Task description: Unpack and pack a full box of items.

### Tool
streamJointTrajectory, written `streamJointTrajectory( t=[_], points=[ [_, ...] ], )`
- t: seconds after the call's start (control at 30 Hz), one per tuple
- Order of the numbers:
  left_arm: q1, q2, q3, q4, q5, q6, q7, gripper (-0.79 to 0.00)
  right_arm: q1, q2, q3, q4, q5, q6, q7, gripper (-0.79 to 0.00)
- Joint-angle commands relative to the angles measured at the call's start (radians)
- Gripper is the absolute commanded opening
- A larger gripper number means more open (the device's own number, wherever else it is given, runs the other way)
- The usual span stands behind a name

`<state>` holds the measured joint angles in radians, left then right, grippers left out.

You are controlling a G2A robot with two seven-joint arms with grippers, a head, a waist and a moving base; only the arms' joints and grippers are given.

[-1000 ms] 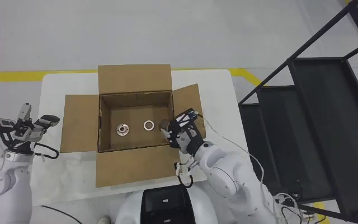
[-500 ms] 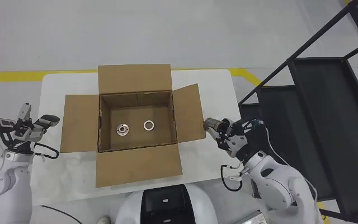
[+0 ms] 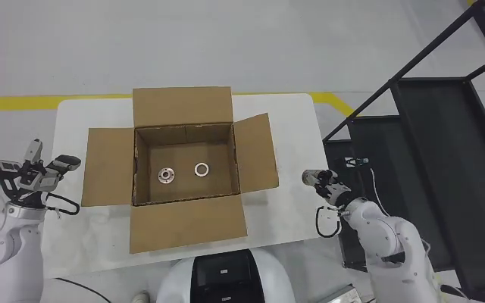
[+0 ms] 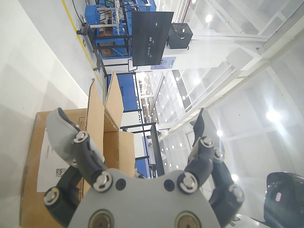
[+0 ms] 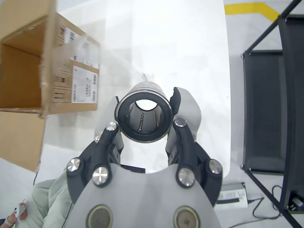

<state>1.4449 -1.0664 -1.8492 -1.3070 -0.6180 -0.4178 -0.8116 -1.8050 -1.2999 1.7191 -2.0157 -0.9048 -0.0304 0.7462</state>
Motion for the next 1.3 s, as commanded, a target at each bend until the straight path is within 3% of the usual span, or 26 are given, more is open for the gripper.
streamJointTrajectory(
  t=[0.0, 0.37, 0.73, 0.77, 0.83, 0.87, 1.07, 1.27],
  points=[
    [0.000, 0.000, 0.000, 0.000, 0.000, 0.000, 0.000, 0.000, 0.062, 0.000, -0.046, 0.072, -0.048, 0.051, 0.030, -0.785],
    [0.000, 0.000, 0.000, 0.000, 0.000, 0.000, 0.000, 0.000, 0.304, -0.011, -0.245, 0.348, -0.197, 0.248, 0.143, -0.785],
    [0.000, 0.000, 0.000, 0.000, 0.000, 0.000, 0.000, 0.000, 0.381, -0.017, -0.279, 0.467, -0.187, 0.320, 0.138, -0.785],
    [0.000, 0.000, 0.000, 0.000, 0.000, 0.000, 0.000, 0.000, 0.387, -0.018, -0.282, 0.475, -0.187, 0.324, 0.136, -0.760],
    [0.000, 0.000, 0.000, 0.000, 0.000, 0.000, 0.000, 0.000, 0.393, -0.019, -0.285, 0.483, -0.181, 0.332, 0.127, -0.508],
    [0.000, 0.000, 0.000, 0.000, 0.000, 0.000, 0.000, 0.000, 0.393, -0.019, -0.286, 0.483, -0.178, 0.336, 0.123, 0.000],
    [0.000, 0.000, 0.000, 0.000, 0.000, 0.000, 0.000, 0.000, 0.321, -0.016, -0.264, 0.371, -0.174, 0.357, 0.092, 0.000],
    [0.000, 0.000, 0.000, 0.000, 0.000, 0.000, 0.000, 0.000, 0.163, -0.010, -0.211, 0.120, -0.190, 0.392, 0.020, 0.000]
  ],
)
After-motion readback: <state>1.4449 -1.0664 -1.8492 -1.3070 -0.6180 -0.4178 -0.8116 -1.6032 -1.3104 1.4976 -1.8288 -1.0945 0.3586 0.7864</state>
